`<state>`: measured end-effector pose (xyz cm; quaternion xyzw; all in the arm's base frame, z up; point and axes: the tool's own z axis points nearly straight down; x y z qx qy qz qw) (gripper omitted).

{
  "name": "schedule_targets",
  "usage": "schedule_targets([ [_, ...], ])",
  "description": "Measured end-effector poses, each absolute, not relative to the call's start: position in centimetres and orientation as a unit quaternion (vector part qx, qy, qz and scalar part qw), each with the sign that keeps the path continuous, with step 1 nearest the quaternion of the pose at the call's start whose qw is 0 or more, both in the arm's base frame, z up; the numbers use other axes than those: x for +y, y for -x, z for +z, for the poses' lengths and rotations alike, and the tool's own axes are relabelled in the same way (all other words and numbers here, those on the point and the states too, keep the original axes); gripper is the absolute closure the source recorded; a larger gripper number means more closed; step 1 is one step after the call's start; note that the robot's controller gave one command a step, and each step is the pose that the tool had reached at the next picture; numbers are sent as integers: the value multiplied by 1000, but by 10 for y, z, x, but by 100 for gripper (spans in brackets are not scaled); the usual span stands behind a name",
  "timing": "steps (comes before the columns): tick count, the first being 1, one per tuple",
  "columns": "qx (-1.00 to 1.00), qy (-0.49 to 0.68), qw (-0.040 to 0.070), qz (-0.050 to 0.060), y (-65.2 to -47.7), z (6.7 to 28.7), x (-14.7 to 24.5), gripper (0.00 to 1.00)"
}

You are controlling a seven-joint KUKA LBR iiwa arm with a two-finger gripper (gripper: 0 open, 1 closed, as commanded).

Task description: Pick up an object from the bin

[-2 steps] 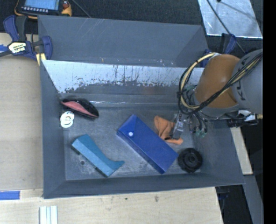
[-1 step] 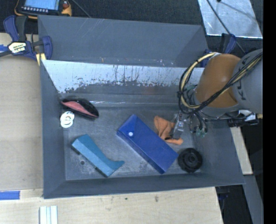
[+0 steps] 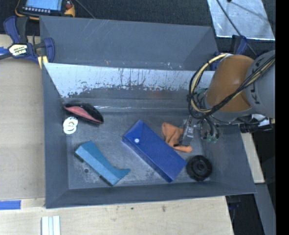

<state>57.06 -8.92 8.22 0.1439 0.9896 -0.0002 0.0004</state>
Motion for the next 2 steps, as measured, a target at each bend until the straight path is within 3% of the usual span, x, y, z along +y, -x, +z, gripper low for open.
schedule_targets([
  [2, 990, -143, 3, 0, -572, 106, -90, 100],
])
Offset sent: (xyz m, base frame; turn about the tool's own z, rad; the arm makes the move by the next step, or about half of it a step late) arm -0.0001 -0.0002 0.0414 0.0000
